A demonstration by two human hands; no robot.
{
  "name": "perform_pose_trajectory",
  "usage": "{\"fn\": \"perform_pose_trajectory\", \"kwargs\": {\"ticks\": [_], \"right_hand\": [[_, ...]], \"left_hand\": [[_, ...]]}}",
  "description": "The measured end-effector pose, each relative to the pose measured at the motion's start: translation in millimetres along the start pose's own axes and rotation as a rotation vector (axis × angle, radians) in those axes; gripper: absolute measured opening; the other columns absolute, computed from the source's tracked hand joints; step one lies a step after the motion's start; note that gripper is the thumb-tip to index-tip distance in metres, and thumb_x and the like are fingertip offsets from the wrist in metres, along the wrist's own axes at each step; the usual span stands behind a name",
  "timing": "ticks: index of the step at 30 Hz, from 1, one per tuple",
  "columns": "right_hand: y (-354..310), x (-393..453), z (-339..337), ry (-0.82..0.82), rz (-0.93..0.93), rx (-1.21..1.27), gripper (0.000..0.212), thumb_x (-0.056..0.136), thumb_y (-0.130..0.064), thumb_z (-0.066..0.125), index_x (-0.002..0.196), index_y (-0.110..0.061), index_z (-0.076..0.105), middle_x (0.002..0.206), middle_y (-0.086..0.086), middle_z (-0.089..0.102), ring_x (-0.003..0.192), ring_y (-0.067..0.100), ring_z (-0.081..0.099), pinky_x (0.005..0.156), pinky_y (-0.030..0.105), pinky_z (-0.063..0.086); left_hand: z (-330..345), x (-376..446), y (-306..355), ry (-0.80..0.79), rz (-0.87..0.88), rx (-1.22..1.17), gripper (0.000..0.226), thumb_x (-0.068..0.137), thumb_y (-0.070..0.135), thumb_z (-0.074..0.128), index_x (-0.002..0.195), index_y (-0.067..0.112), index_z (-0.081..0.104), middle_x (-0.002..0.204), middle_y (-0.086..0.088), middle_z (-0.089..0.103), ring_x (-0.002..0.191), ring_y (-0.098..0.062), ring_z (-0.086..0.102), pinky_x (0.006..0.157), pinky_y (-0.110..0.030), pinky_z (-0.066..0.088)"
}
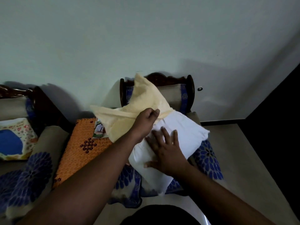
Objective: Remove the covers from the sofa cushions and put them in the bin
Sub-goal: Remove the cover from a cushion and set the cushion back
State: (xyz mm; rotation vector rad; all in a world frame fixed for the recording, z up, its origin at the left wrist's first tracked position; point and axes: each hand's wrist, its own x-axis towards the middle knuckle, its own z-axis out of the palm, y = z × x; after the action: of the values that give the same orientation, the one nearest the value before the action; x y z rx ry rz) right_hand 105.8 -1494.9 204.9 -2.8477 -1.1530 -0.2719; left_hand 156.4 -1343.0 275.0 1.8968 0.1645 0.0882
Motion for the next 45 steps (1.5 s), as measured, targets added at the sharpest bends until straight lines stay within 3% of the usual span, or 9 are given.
{"fn": "perform_pose_trajectory", "kwargs": {"ticks": [2, 6, 13, 23, 27, 30, 35, 40, 45], "right_hand": [[5.9, 0.7, 11.1, -0.010, -0.063, -0.120, 0.120, 0.067, -0.089, 0.050, 0.159, -0.018, 0.023, 0.166, 0.021, 0.008, 0.153, 0.042, 0.003, 0.109, 0.080, 0.009], [20.9, 19.7, 12.3, -0.018, -0.109, -0.224, 0.126, 0.064, -0.086, 0.060, 0.160, -0.018, 0.012, 0.166, 0.022, 0.006, 0.153, 0.043, 0.001, 0.106, 0.082, 0.009], [24.1, 44.0, -2.9, 0.283, -0.142, -0.141, 0.084, 0.087, -0.068, 0.058, 0.156, -0.025, 0.035, 0.161, 0.015, 0.029, 0.151, 0.037, 0.023, 0.107, 0.082, 0.013], [10.0, 39.7, -16.1, 0.033, 0.231, 0.171, 0.097, 0.076, -0.094, 0.035, 0.155, -0.038, 0.026, 0.161, 0.004, 0.027, 0.148, 0.026, 0.026, 0.110, 0.074, 0.014], [28.3, 35.1, -21.1, 0.404, 0.265, 0.340, 0.066, 0.079, -0.067, 0.072, 0.121, -0.019, 0.056, 0.126, 0.003, 0.054, 0.109, 0.025, 0.057, 0.088, 0.039, 0.046], [37.7, 45.8, -28.4, 0.361, 0.444, 0.343, 0.077, 0.080, -0.075, 0.063, 0.134, -0.023, 0.047, 0.126, 0.005, 0.048, 0.111, 0.024, 0.047, 0.087, 0.038, 0.045], [47.3, 76.5, -42.5, 0.412, 0.403, 0.300, 0.012, 0.091, -0.029, 0.056, 0.098, -0.019, 0.060, 0.099, 0.003, 0.061, 0.095, 0.032, 0.055, 0.072, 0.042, 0.045], [63.3, 77.7, -55.5, 0.412, 0.584, 0.638, 0.018, 0.090, -0.016, 0.056, 0.106, -0.018, 0.063, 0.091, 0.003, 0.069, 0.083, 0.026, 0.062, 0.066, 0.034, 0.044], [73.3, 75.4, -49.4, 0.290, 0.712, 0.757, 0.014, 0.089, -0.014, 0.053, 0.101, -0.018, 0.059, 0.092, 0.000, 0.067, 0.086, 0.026, 0.060, 0.070, 0.035, 0.045]], "left_hand": [[-3.8, -1.4, 7.7, -0.063, -0.017, -0.057, 0.029, 0.100, 0.033, 0.058, 0.076, 0.019, 0.051, 0.064, 0.011, 0.047, 0.060, -0.004, 0.043, 0.059, -0.023, 0.037], [-16.0, -2.3, 20.4, -0.168, 0.060, 0.069, 0.007, 0.085, 0.018, 0.062, 0.086, 0.015, 0.056, 0.073, 0.003, 0.055, 0.066, -0.011, 0.050, 0.065, -0.031, 0.041], [-41.0, 8.3, 29.9, -0.113, 0.339, 0.372, 0.013, 0.085, 0.009, 0.060, 0.096, 0.013, 0.067, 0.085, 0.000, 0.069, 0.079, -0.016, 0.064, 0.071, -0.034, 0.048], [-33.2, 9.9, 6.3, -0.044, 0.544, 0.714, 0.035, 0.085, 0.019, 0.051, 0.111, 0.023, 0.074, 0.104, 0.002, 0.062, 0.095, -0.022, 0.062, 0.078, -0.037, 0.052], [-34.7, 6.4, -2.6, 0.145, 0.647, 0.741, 0.030, 0.085, 0.013, 0.058, 0.110, 0.024, 0.072, 0.105, 0.003, 0.063, 0.094, -0.023, 0.062, 0.070, -0.040, 0.055], [-30.9, 4.7, 0.2, 0.221, 0.723, 0.716, 0.030, 0.083, 0.010, 0.058, 0.108, 0.020, 0.071, 0.103, 0.001, 0.065, 0.092, -0.022, 0.062, 0.069, -0.038, 0.055], [-26.9, 6.6, -2.6, 0.273, 0.809, 0.702, 0.017, 0.089, 0.015, 0.059, 0.103, 0.012, 0.068, 0.098, -0.004, 0.067, 0.087, -0.024, 0.060, 0.069, -0.040, 0.052], [-57.4, 5.7, -58.8, 0.491, 0.494, 0.684, 0.041, 0.094, 0.051, 0.061, 0.107, 0.013, 0.061, 0.105, -0.008, 0.060, 0.095, -0.026, 0.054, 0.081, -0.038, 0.045], [-56.1, -18.9, -122.5, 0.229, -0.281, -0.149, 0.097, 0.069, 0.083, 0.064, 0.148, 0.032, 0.040, 0.148, 0.002, 0.047, 0.131, -0.021, 0.048, 0.103, -0.038, 0.046]]}}
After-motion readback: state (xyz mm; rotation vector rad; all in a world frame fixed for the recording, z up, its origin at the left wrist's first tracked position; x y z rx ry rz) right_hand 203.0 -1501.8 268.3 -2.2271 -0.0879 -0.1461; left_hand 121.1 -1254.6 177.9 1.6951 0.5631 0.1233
